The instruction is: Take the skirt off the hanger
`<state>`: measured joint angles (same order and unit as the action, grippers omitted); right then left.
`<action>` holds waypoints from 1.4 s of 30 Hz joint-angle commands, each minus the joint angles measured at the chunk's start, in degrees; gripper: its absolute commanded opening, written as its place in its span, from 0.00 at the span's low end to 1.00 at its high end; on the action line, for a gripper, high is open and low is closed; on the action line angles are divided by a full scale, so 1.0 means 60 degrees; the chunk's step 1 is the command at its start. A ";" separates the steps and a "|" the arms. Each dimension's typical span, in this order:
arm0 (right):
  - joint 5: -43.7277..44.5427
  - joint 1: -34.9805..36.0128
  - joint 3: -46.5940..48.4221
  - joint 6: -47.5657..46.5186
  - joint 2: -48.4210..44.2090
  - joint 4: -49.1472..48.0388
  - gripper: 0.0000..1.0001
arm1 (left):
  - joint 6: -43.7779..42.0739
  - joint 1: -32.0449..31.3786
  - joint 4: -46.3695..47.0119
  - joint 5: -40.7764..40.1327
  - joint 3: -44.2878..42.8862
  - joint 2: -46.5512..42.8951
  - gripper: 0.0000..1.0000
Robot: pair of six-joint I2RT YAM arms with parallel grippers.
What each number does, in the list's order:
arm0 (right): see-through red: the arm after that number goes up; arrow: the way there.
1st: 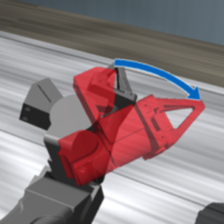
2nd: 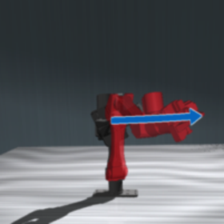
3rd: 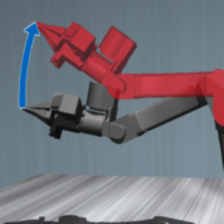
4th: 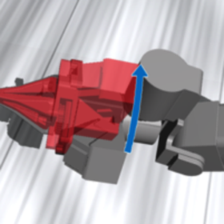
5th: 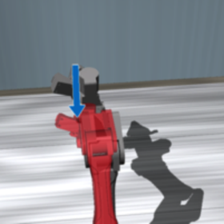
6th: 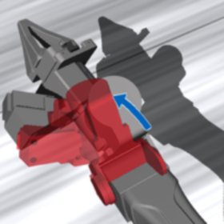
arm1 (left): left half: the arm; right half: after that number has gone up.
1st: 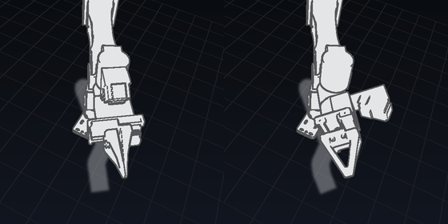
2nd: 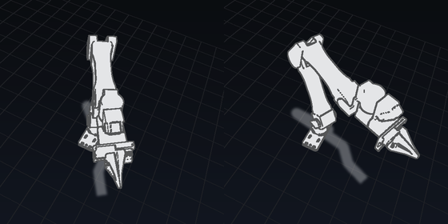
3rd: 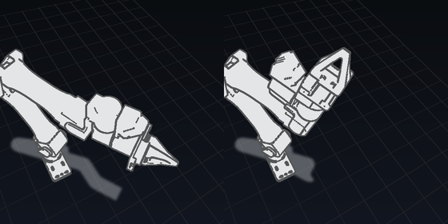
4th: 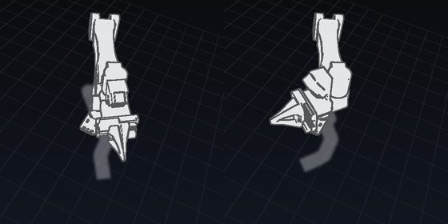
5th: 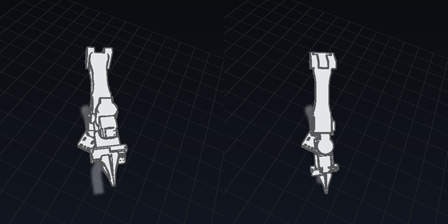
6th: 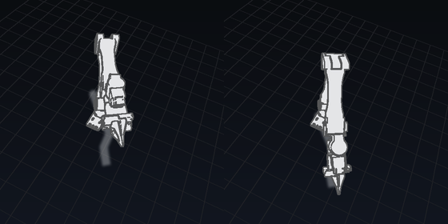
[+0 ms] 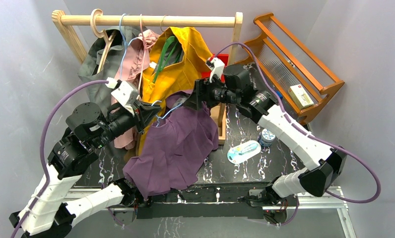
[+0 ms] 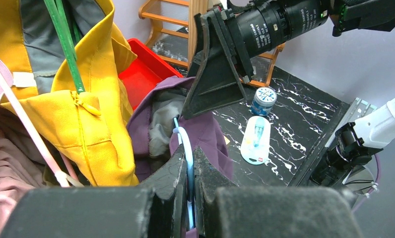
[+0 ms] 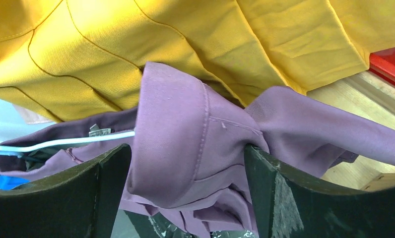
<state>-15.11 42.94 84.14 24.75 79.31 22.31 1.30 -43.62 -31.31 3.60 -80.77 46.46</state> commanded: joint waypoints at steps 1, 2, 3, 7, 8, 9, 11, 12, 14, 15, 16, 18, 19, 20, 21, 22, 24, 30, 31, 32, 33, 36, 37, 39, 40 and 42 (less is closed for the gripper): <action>0.1355 0.0380 0.0992 -0.0312 0.0307 0.0447 0.92 | 0.0113 0.0004 0.0948 0.0236 0.0008 -0.0068 0.00; 0.1674 0.0387 0.1167 -0.0317 0.0448 0.0592 0.92 | 0.0119 0.0004 0.0968 0.0287 0.0045 -0.0072 0.00; 0.1837 0.0377 0.1369 -0.0302 0.0561 0.0681 0.91 | 0.0133 0.0007 0.0970 0.0292 0.0057 -0.0068 0.00; 0.2217 0.0521 0.1899 -0.0574 0.1061 0.1087 0.89 | 0.0240 0.0004 0.1042 0.0254 0.0015 -0.0125 0.00; 0.2331 0.0542 0.1960 -0.0700 0.1133 0.1173 0.89 | 0.0269 0.0004 0.1080 0.0251 0.0015 -0.0138 0.00; 0.2404 0.0548 0.1993 -0.0933 0.1172 0.1199 0.87 | 0.0280 0.0004 0.1087 0.0271 0.0002 -0.0129 0.00; 0.2500 0.0549 0.2061 -0.1139 0.1226 0.1192 0.76 | 0.0338 0.0004 0.1074 0.0328 -0.0007 -0.0099 0.00; 0.2432 0.0549 0.2085 -0.1194 0.1249 0.1175 0.70 | 0.0347 0.0004 0.1071 0.0368 -0.0001 -0.0097 0.00; 0.2103 0.0605 0.2093 -0.1361 0.1305 0.1168 0.67 | 0.0364 0.0004 0.1073 0.0375 0.0042 -0.0111 0.00; 0.2137 0.0689 0.2078 -0.1506 0.1340 0.1211 0.67 | 0.0356 0.0004 0.1093 0.0356 0.0064 -0.0133 0.00; 0.2413 0.0764 0.2076 -0.1599 0.1377 0.1288 0.68 | 0.0362 0.0007 0.1127 0.0342 0.0091 -0.0128 0.00; 0.2959 0.0811 0.2072 -0.1677 0.1488 0.1372 0.65 | 0.0443 0.0004 0.1251 0.0416 0.0176 -0.0151 0.00; 0.3215 0.0812 0.2026 -0.1679 0.1515 0.1348 0.60 | 0.0470 0.0004 0.1298 0.0476 0.0202 -0.0154 0.00; 0.3461 0.0816 0.1985 -0.1672 0.1551 0.1330 0.54 | 0.0482 0.0004 0.1317 0.0509 0.0201 -0.0159 0.00; 0.3768 0.0820 0.1967 -0.1625 0.1586 0.1315 0.48 | 0.0486 0.0011 0.1314 0.0526 0.0205 -0.0166 0.00; 0.4167 0.0826 0.1941 -0.1511 0.1584 0.1268 0.41 | 0.0475 0.0005 0.1308 0.0539 0.0205 -0.0187 0.00; 0.5026 0.0818 0.1867 -0.1358 0.1514 0.1123 0.35 | 0.0433 0.0004 0.1268 0.0582 0.0219 -0.0275 0.00; 0.6726 0.0825 0.2355 -0.1431 0.1634 0.0997 0.09 | 0.0378 0.0004 0.0801 0.0768 0.0264 -0.0449 0.00; 0.6907 0.0823 0.2466 -0.1487 0.1703 0.1054 0.07 | 0.0367 0.0004 0.0762 0.0824 0.0264 -0.0492 0.00; 0.7162 0.0819 0.2531 -0.1529 0.1772 0.1156 0.05 | 0.0347 0.0004 0.0752 0.0848 0.0267 -0.0556 0.00; 0.7415 0.0826 0.2517 -0.1582 0.1810 0.1247 0.04 | 0.0348 0.0000 0.0751 0.0821 0.0264 -0.0646 0.00; 0.7873 0.0827 0.1966 -0.1843 0.1679 0.0943 0.02 | 0.0317 0.0004 0.0766 0.0561 0.0147 -0.0903 0.00; 0.7926 0.0812 0.1688 -0.1945 0.1575 0.0771 0.02 | 0.0304 0.0007 0.0765 0.0546 0.0103 -0.0979 0.00; 0.8242 0.0812 0.1464 -0.2000 0.1501 0.0692 0.01 | 0.0268 0.0001 0.0765 0.0573 0.0036 -0.1117 0.00; 0.8266 0.0809 0.1479 -0.2012 0.1535 0.0759 0.01 | 0.0248 0.0003 0.0765 0.0560 0.0032 -0.1178 0.00; 0.8054 0.0812 0.1476 -0.2061 0.1562 0.0857 0.01 | 0.0231 0.0004 0.0766 0.0530 0.0018 -0.1272 0.00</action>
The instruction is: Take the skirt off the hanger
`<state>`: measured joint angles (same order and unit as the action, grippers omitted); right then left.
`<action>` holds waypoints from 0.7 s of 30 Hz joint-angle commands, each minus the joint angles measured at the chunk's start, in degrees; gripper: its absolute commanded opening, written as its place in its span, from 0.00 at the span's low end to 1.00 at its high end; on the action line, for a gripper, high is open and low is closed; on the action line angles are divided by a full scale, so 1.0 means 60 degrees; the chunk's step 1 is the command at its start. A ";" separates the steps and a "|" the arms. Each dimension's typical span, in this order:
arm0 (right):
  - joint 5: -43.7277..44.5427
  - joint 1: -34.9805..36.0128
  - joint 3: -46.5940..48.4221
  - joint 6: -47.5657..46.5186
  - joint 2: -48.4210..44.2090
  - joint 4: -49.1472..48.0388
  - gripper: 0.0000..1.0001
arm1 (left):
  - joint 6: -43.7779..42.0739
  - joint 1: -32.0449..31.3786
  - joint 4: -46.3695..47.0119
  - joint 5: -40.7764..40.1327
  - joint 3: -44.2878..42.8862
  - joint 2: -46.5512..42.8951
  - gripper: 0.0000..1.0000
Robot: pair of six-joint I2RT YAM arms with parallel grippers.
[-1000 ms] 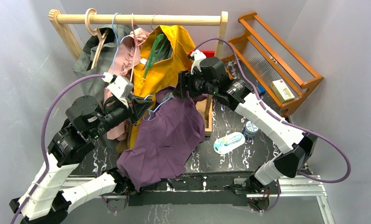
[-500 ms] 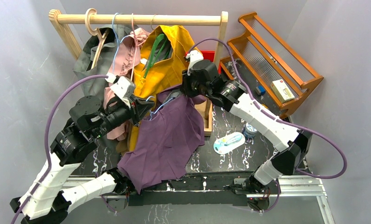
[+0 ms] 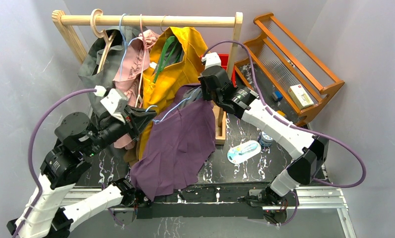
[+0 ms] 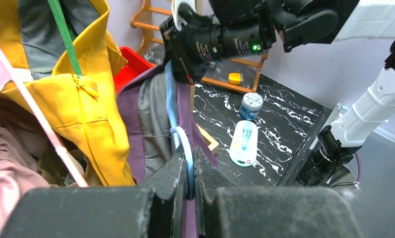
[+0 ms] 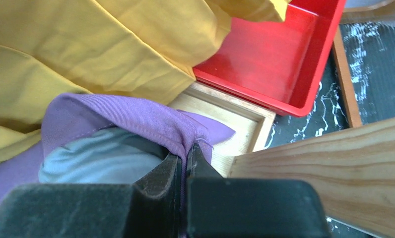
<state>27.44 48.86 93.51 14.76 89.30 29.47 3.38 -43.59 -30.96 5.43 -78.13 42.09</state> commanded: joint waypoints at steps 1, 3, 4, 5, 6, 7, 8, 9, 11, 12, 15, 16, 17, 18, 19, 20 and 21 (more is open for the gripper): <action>0.0828 -0.0175 -0.0139 -0.0408 -0.0121 -0.0329 0.01 | -0.0084 0.0000 0.0716 0.0199 -0.0418 -0.0575 0.00; 0.0572 -0.0175 -0.0410 -0.0268 -0.0297 -0.0432 0.01 | -0.0051 0.0007 0.0860 0.0227 -0.0395 -0.0642 0.00; 0.0484 -0.0175 -0.0610 -0.0200 -0.0425 -0.0538 0.01 | -0.0043 0.0001 0.0975 0.0238 -0.0325 -0.0693 0.00; 0.0437 -0.0175 -0.0816 -0.0129 -0.0559 -0.0621 0.01 | -0.0049 0.0000 0.1092 0.0208 -0.0263 -0.0744 0.00; 0.0374 -0.0182 -0.0887 -0.0047 -0.0627 -0.0600 0.01 | -0.0072 0.0000 0.1196 0.0111 -0.0184 -0.0809 0.00; 0.0253 -0.0177 -0.0924 0.0036 -0.0697 -0.0559 0.01 | -0.0078 0.0000 0.1323 0.0000 -0.0110 -0.0841 0.00; 0.0038 -0.0179 -0.0998 0.0107 -0.0799 -0.0552 0.01 | -0.0059 0.0000 0.1449 -0.0138 -0.0050 -0.0859 0.00; -0.0306 -0.0179 -0.1095 0.0140 -0.0904 -0.0588 0.00 | -0.0013 0.0000 0.1607 -0.0280 0.0000 -0.0843 0.00; -0.1338 -0.0175 -0.1363 0.0210 -0.1218 -0.0784 0.00 | 0.0218 0.0007 0.2052 -0.0656 0.0132 -0.0787 0.00; -0.1908 -0.0175 -0.1494 0.0314 -0.1436 -0.0925 0.00 | 0.0373 0.0008 0.2356 -0.0837 0.0272 -0.0763 0.00; -0.3970 -0.0176 -0.1748 0.0695 -0.2044 -0.1434 0.00 | 0.0612 0.0000 0.3676 -0.0949 0.0790 -0.0626 0.00; -0.4546 -0.0175 -0.1788 0.0854 -0.2209 -0.1479 0.00 | 0.0648 0.0000 0.3921 -0.0956 0.0920 -0.0519 0.00; -0.4966 -0.0175 -0.1820 0.1030 -0.2376 -0.1571 0.00 | 0.0652 0.0000 0.4229 -0.0971 0.1004 -0.0389 0.00; -0.5176 -0.0175 -0.1811 0.1196 -0.2540 -0.1534 0.00 | 0.0655 0.0000 0.4677 -0.0998 0.1078 -0.0263 0.00; -0.5211 -0.0175 -0.1788 0.1323 -0.2700 -0.1474 0.00 | 0.0672 0.0000 0.4984 -0.1018 0.1124 -0.0119 0.00; -0.5155 -0.0175 -0.1776 0.1444 -0.2890 -0.1373 0.00 | 0.0688 0.0000 0.5237 -0.1040 0.1159 0.0018 0.00; -0.5016 -0.0175 -0.1758 0.1479 -0.3073 -0.1255 0.00 | 0.0703 0.0000 0.5472 -0.1111 0.1177 0.0164 0.00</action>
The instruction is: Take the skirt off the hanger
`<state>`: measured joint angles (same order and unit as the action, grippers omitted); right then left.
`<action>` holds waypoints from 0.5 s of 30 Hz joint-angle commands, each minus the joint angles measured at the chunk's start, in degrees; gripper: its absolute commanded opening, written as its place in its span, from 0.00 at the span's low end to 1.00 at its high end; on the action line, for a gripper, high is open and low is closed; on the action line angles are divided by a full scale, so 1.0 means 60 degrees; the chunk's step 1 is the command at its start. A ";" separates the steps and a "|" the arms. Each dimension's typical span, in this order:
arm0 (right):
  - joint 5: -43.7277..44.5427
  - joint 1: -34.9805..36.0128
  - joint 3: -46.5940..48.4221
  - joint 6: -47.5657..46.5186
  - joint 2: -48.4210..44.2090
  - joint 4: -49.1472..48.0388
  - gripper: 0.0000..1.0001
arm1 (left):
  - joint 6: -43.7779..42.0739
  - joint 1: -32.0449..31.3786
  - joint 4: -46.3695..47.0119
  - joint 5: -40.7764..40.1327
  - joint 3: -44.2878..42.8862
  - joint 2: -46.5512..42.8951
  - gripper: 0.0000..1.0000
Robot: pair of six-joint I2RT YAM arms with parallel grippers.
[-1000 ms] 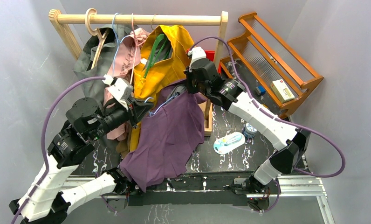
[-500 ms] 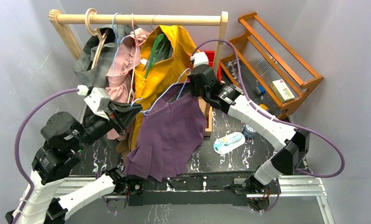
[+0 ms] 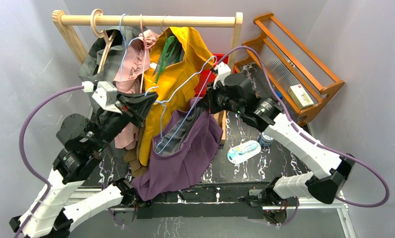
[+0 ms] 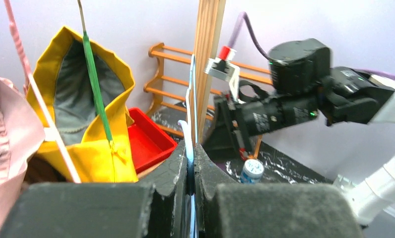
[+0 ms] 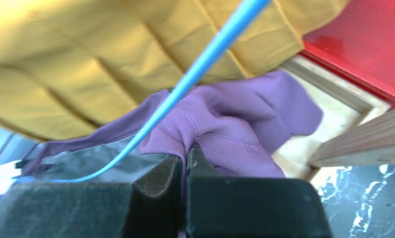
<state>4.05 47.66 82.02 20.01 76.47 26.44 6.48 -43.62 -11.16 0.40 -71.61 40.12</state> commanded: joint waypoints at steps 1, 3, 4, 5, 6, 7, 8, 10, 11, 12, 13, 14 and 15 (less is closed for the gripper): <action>-0.0956 0.0026 0.0202 0.0618 -0.1119 -0.0598 0.00 | 0.0219 0.0004 0.2312 -0.0415 0.0088 0.0616 0.00; -0.0630 0.0026 0.0318 0.0561 -0.1472 -0.0253 0.00 | 0.0333 0.0004 0.2473 -0.0843 0.0092 0.0853 0.00; -0.0425 0.0026 0.0394 0.0479 -0.1634 -0.0071 0.00 | 0.0365 0.0004 0.2488 -0.1052 0.0091 0.0954 0.00; -0.0168 0.0026 0.0528 0.0399 -0.1796 0.0128 0.00 | 0.0390 0.0009 0.2464 -0.1245 0.0075 0.1040 0.00; 0.0135 0.0024 0.0633 0.0279 -0.1939 0.0323 0.00 | 0.0387 0.0004 0.2398 -0.1463 0.0038 0.1111 0.00; 0.0528 0.0025 0.0773 0.0145 -0.2055 0.0548 0.00 | 0.0385 0.0004 0.2324 -0.1652 0.0015 0.1147 0.00; 0.1282 0.0026 0.0938 0.0086 -0.2141 0.0793 0.00 | 0.0420 0.0005 0.2247 -0.1851 0.0014 0.1183 0.00; 0.2273 0.0025 0.1400 -0.0058 -0.2144 0.1353 0.00 | 0.0415 0.0004 0.2084 -0.2195 -0.0016 0.1214 0.00; 0.2699 0.0024 0.1648 -0.0182 -0.2099 0.1587 0.00 | 0.0416 0.0004 0.1992 -0.2302 -0.0048 0.1228 0.00; 0.3017 0.0025 0.1859 -0.0339 -0.2082 0.1761 0.00 | 0.0401 0.0004 0.1895 -0.2370 -0.0071 0.1217 0.00; 0.3190 0.0024 0.1991 -0.0485 -0.2121 0.1836 0.00 | 0.0387 0.0004 0.1827 -0.2397 -0.0095 0.1199 0.00; 0.3400 0.0025 0.2059 -0.0604 -0.2179 0.1823 0.00 | 0.0385 0.0004 0.1753 -0.2417 -0.0117 0.1179 0.00; 0.3648 0.0026 0.2121 -0.0699 -0.2226 0.1800 0.00 | 0.0387 0.0004 0.1654 -0.2443 -0.0156 0.1180 0.00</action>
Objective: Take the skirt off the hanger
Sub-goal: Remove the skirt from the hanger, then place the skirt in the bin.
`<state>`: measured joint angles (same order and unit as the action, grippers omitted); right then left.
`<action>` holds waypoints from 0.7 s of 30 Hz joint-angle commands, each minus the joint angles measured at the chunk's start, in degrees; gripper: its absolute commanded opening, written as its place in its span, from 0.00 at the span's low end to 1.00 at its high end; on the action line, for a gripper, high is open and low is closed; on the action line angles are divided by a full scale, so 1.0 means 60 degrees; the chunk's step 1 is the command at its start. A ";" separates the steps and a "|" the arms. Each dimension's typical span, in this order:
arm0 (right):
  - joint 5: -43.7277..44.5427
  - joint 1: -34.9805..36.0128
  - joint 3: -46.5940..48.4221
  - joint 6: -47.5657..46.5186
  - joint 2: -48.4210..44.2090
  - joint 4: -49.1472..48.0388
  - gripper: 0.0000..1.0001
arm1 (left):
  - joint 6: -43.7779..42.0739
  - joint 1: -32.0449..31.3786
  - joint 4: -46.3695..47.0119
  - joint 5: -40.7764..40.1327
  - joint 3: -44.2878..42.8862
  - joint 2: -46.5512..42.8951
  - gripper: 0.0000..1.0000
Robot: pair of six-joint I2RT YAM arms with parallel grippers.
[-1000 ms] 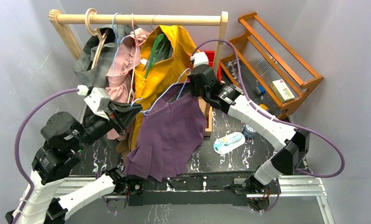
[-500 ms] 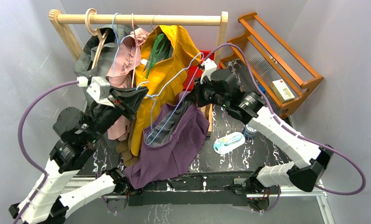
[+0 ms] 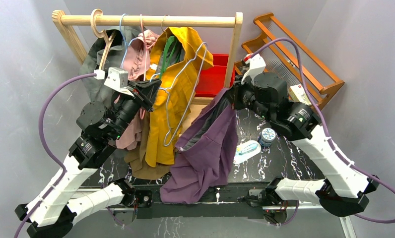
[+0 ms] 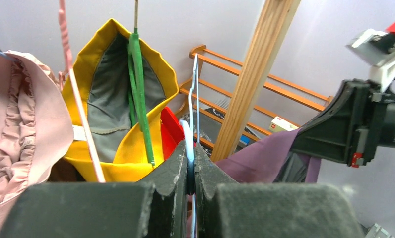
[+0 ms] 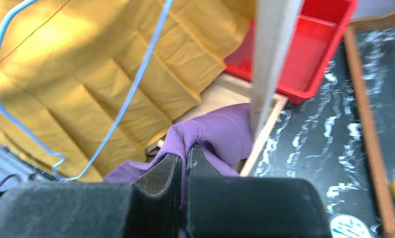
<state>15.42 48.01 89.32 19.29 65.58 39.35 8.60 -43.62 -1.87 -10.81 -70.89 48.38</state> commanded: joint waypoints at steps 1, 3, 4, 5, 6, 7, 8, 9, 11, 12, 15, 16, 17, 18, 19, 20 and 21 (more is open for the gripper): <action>0.2037 -0.0036 0.0992 -0.0710 -0.0453 -0.0368 0.00 | 0.0043 0.0004 0.0007 -0.0599 -0.0300 -0.0205 0.00; 0.2781 -0.0033 0.1296 -0.0923 -0.0390 -0.0271 0.00 | 0.0080 0.0004 -0.0175 -0.0624 -0.0320 -0.0204 0.00; 0.3208 -0.0033 0.1479 -0.1022 -0.0298 -0.0197 0.00 | 0.0107 0.0011 -0.0242 -0.0631 -0.0311 -0.0211 0.00; 0.3565 -0.0033 0.1757 -0.1185 -0.0182 -0.0150 0.00 | 0.0121 0.0005 -0.0313 -0.0645 -0.0293 -0.0202 0.00; 0.3858 -0.0040 0.1890 -0.1348 -0.0058 -0.0131 0.00 | 0.0120 0.0004 -0.0373 -0.0660 -0.0272 -0.0202 0.00; 0.4093 -0.0034 0.2163 -0.1513 0.0106 -0.0136 0.00 | 0.0120 0.0005 -0.0426 -0.0682 -0.0257 -0.0201 0.00; 0.4309 -0.0033 0.2367 -0.1653 0.0242 -0.0193 0.00 | 0.0108 0.0004 -0.0497 -0.0736 -0.0255 -0.0198 0.00; 0.4486 -0.0033 0.2583 -0.1860 0.0427 -0.0246 0.00 | 0.0087 0.0004 -0.0551 -0.0768 -0.0255 -0.0197 0.00; 0.4661 -0.0033 0.3122 -0.2014 0.0847 -0.0276 0.00 | 0.0058 0.0004 -0.0666 -0.0840 -0.0281 -0.0201 0.00; 0.4640 -0.0035 0.3383 -0.2058 0.1048 -0.0306 0.00 | 0.0046 0.0005 -0.0724 -0.0872 -0.0330 -0.0198 0.00; 0.4549 -0.0105 0.4170 -0.2136 0.1779 -0.0448 0.00 | -0.0011 0.0004 -0.0944 -0.0871 -0.0502 -0.0140 0.00; 0.4686 -0.0199 0.4502 -0.2111 0.2073 -0.0259 0.00 | -0.0023 0.0004 -0.1010 -0.0847 -0.0553 -0.0141 0.00; 0.4698 -0.0347 0.4833 -0.2051 0.2333 -0.0108 0.00 | -0.0014 0.0004 -0.1051 -0.0848 -0.0572 -0.0146 0.00; 0.4496 -0.0667 0.5140 -0.1877 0.2560 0.0107 0.00 | -0.0004 0.0004 -0.1119 -0.0824 -0.0584 -0.0165 0.00; 0.4008 -0.1326 0.5376 -0.1632 0.2720 0.0324 0.00 | 0.0009 0.0004 -0.1184 -0.0841 -0.0602 -0.0184 0.00; 0.3399 -0.1919 0.5536 -0.1242 0.2810 0.0434 0.00 | 0.0025 0.0004 -0.1276 -0.0829 -0.0619 -0.0204 0.00; 0.2728 -0.2512 0.5527 -0.1052 0.2808 0.0460 0.00 | 0.0015 0.0004 -0.1331 -0.0827 -0.0634 -0.0210 0.00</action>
<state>38.22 43.44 117.12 8.80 82.00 44.29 8.99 -43.62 -9.34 -14.83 -72.01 48.01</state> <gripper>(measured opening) 0.075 0.025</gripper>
